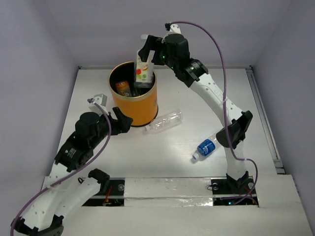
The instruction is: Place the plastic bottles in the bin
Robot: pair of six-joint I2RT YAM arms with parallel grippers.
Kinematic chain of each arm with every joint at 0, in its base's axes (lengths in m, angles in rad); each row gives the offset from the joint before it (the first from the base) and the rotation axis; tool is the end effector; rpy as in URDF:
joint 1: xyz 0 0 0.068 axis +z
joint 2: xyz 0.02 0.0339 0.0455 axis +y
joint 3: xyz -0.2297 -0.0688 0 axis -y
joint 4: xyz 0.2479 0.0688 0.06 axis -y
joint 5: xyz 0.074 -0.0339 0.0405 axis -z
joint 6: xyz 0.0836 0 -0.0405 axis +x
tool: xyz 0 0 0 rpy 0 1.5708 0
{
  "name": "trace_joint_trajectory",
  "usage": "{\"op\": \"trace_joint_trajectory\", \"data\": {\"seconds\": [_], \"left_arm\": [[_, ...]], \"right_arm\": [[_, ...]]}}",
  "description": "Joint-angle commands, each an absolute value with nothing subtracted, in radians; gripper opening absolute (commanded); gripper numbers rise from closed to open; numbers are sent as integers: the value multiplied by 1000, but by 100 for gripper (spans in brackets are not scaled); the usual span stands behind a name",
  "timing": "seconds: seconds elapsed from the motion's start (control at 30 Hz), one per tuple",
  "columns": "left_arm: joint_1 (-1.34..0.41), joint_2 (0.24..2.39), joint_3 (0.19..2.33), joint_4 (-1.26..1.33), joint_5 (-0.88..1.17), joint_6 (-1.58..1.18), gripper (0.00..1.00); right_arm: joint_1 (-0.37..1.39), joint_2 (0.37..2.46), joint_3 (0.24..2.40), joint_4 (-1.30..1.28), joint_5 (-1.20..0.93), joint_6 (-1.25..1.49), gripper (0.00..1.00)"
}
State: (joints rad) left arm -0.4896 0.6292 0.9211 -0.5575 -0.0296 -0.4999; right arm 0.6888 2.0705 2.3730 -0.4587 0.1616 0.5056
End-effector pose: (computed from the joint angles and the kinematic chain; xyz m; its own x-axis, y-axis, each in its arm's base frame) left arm 0.1834 -0.0949 0.3361 -0.4165 -0.3209 -0.8506 0.2794 0.8451 -0.4557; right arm 0.3972 0.3096 0.4219 -0.3495 0.3315 -0.8764 -0.3833 0.8029 0.4565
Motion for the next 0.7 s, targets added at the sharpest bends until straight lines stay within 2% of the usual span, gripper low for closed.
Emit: {"op": "trace_joint_trajectory", "data": {"seconds": [0.0, 0.17, 0.2, 0.23, 0.27, 0.3, 0.33, 0.37, 0.4, 0.43, 0.53, 0.67], "left_arm": [[-526, 679, 905, -425, 55, -445, 72], [-684, 785, 917, -358, -47, -417, 72], [-751, 804, 923, -342, -84, -414, 72], [-780, 825, 926, -331, -98, -413, 72], [-805, 871, 930, -324, -110, -411, 72], [-825, 894, 931, -302, -120, -408, 72], [-854, 941, 931, -285, -139, -402, 72], [-865, 968, 931, -272, -147, -394, 72], [-876, 991, 933, -243, -155, -378, 72], [-876, 1015, 940, -226, -161, -367, 72], [-900, 1118, 978, -187, -170, -313, 73], [-910, 1277, 1060, -175, -184, -229, 87]], "right_arm": [[692, 1933, 2381, -388, 163, 457, 100], [692, 1838, 2271, -390, 153, 434, 100], [692, 1795, 2246, -390, 156, 431, 99], [692, 1770, 2220, -393, 173, 433, 93], [692, 1740, 2142, -393, 182, 436, 84], [692, 1661, 2085, -390, 190, 440, 58], [692, 1608, 2018, -381, 213, 445, 40], [692, 1553, 1940, -352, 228, 452, 27], [692, 1496, 1772, -341, 245, 474, 10], [692, 1379, 1690, -338, 279, 489, 5], [692, 1167, 1394, -389, 343, 581, 1], [692, 923, 1084, -569, 399, 768, 3]]}}
